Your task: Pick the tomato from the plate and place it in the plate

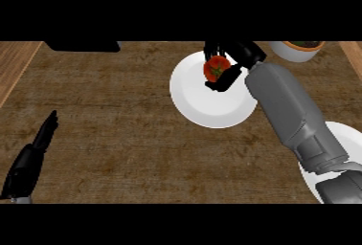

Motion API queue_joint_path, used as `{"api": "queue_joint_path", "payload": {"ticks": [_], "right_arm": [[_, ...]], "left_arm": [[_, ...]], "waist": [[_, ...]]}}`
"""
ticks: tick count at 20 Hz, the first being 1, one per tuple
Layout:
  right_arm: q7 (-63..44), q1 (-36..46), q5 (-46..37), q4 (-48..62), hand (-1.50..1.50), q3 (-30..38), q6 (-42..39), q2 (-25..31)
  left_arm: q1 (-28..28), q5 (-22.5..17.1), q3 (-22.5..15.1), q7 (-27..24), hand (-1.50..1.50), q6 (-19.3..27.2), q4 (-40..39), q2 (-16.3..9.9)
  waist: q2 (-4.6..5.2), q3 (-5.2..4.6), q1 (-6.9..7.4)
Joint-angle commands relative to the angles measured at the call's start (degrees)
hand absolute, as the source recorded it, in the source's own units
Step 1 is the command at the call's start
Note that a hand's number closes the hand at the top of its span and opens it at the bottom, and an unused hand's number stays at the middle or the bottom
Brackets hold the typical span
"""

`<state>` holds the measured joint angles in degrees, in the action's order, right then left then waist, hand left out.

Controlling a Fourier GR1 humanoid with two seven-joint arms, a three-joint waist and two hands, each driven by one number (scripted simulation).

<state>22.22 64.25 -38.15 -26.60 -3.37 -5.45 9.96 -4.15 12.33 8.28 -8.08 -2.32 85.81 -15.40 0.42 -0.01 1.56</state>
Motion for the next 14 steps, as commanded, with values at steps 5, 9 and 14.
{"api": "queue_joint_path", "payload": {"ticks": [5,9,14], "right_arm": [[-9.7,2.1,2.7,9.6,-1.50,5.1,4.2,-6.7],[-5.8,1.9,2.6,11.0,-1.50,5.9,6.6,-6.7],[0.2,1.8,9.7,10.9,-1.50,13.4,7.4,-4.9]], "left_arm": [[-0.2,2.0,-1.5,0.1,0.00,1.5,1.3,1.6],[1.2,0.7,0.1,1.9,0.00,0.0,1.7,0.6],[2.1,1.5,0.1,-1.2,0.00,1.0,-3.0,1.3]], "waist": [[0.20,0.02,0.69],[0.11,0.03,0.17],[0.60,0.04,0.47]]}}
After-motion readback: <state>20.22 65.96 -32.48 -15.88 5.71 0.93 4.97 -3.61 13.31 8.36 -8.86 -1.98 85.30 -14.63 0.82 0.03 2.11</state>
